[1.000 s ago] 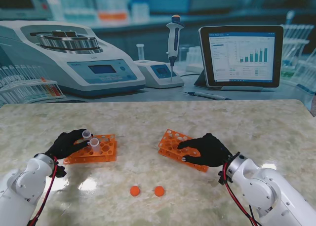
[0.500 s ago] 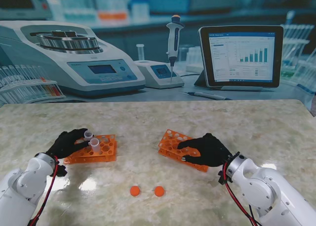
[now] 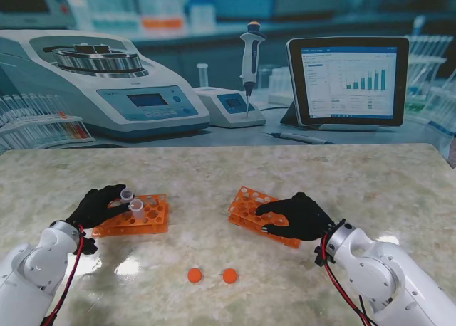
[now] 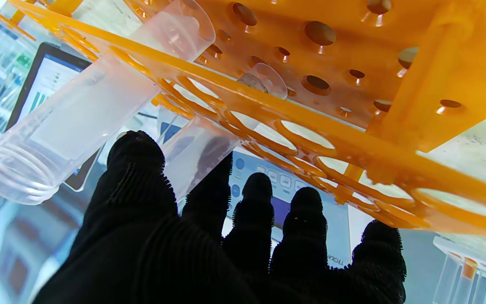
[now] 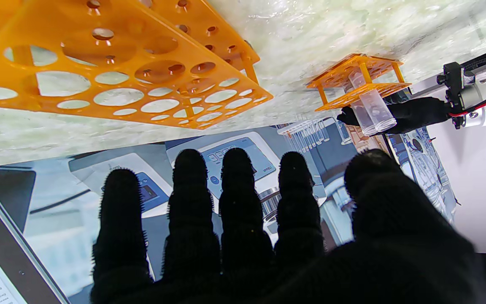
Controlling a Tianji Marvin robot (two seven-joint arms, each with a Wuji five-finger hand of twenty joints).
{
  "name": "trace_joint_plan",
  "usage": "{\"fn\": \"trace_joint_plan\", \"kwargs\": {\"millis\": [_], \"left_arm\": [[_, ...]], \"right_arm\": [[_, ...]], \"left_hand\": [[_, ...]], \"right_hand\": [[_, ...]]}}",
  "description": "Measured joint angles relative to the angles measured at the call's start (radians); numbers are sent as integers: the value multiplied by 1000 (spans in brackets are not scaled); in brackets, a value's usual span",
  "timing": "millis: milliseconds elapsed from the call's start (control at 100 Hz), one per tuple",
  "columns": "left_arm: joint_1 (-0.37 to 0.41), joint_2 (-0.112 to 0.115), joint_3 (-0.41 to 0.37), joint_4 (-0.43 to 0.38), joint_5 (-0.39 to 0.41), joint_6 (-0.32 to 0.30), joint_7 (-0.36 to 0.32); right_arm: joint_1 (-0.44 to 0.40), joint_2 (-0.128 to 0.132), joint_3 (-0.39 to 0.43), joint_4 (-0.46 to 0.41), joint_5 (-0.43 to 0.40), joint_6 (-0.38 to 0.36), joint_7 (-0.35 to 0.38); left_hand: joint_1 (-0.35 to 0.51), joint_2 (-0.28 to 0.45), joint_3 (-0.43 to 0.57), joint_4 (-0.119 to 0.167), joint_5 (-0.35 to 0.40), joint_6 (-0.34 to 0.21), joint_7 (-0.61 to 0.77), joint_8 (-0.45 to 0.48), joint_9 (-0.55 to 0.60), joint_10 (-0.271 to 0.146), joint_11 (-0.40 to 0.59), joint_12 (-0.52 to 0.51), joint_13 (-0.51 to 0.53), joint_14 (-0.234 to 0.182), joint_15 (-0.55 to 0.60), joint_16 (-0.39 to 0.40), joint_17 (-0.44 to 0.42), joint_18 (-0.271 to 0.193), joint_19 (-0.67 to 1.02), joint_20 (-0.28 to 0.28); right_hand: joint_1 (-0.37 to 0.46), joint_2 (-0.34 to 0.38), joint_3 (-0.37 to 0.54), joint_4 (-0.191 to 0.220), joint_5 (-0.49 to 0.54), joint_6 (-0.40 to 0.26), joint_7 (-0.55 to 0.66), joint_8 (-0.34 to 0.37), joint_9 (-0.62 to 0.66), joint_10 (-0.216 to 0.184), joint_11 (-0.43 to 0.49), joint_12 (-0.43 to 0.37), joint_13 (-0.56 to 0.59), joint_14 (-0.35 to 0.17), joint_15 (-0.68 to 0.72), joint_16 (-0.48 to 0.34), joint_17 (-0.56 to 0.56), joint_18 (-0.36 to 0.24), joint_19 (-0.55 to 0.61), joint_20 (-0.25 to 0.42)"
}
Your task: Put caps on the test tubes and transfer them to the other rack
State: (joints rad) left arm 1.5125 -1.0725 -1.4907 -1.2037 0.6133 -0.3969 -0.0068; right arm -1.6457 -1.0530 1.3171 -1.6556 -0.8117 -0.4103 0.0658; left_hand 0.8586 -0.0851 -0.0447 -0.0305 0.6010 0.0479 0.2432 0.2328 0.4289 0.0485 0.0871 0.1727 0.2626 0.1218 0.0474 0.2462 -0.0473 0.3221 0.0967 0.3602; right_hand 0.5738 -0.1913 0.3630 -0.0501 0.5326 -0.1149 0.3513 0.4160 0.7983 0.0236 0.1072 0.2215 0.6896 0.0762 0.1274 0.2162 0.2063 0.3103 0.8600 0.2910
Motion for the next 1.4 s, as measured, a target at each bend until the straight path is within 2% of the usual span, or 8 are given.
{"fn": "trace_joint_plan", "kwargs": {"millis": [260, 440, 650, 820, 970, 1400], "left_arm": [[0, 0, -1, -5, 6, -5, 5], [-8, 0, 7, -4, 13, -6, 11], [-14, 0, 14, -2, 28, -6, 22], [-15, 0, 18, -2, 32, -3, 29], [-15, 0, 23, -2, 32, -2, 35], [-14, -7, 25, 4, 21, -3, 57]], "right_arm": [[0, 0, 0, 0, 0, 0, 0], [0, 0, 0, 0, 0, 0, 0], [0, 0, 0, 0, 0, 0, 0], [0, 0, 0, 0, 0, 0, 0], [0, 0, 0, 0, 0, 0, 0], [9, 4, -17, 2, 5, 0, 11]], "left_hand": [[2, -10, 9, -7, 12, 23, 0, 4, 0, 19, 0, 0, 0, 0, 2, 1, 1, 0, 0, 0], [15, -27, 10, -5, 12, 32, 19, 79, 0, 20, -2, 0, 0, 0, 2, 13, 2, 0, 0, 0], [69, -61, 21, -8, 11, 32, 62, 131, 0, 27, -2, 3, 1, 0, 9, 15, 4, 0, 0, 0], [102, -92, 28, -8, 9, 33, 98, 225, 0, 27, -2, 4, 1, 0, 11, 15, 11, 0, 0, 0], [127, -114, 28, -8, 9, 23, 124, 265, 12, 28, -2, 4, 23, 0, 14, 16, 12, 0, 0, 0], [144, -118, -7, -12, 9, 12, 222, 277, 61, 11, 2, 4, 31, 0, 14, 17, 13, 0, 0, 0]], "right_hand": [[0, 0, 0, 0, 0, 0, 0, 0, 0, 0, 0, 0, 0, 0, 0, 0, 0, 0, 0, 0], [0, 0, 0, 0, 0, 0, 0, 0, 0, 0, 0, 0, 0, 0, 0, 0, 0, 0, 0, 0], [0, 0, 0, 0, 0, 0, 0, 0, 0, 0, 0, 0, 0, 0, 0, 0, 0, 0, 0, 0], [0, 0, 0, 0, 0, 0, 0, 0, 0, 0, 0, 0, 0, 0, 0, 0, 0, 0, 0, 0], [0, 0, 0, 0, 0, 0, 0, 0, 0, 0, 0, 0, 0, 0, 0, 0, 0, 0, 0, 0], [0, 0, 0, 0, 0, 0, 0, 0, 1, 0, 0, 0, 0, 0, 0, 0, 0, 0, 0, 0]]}}
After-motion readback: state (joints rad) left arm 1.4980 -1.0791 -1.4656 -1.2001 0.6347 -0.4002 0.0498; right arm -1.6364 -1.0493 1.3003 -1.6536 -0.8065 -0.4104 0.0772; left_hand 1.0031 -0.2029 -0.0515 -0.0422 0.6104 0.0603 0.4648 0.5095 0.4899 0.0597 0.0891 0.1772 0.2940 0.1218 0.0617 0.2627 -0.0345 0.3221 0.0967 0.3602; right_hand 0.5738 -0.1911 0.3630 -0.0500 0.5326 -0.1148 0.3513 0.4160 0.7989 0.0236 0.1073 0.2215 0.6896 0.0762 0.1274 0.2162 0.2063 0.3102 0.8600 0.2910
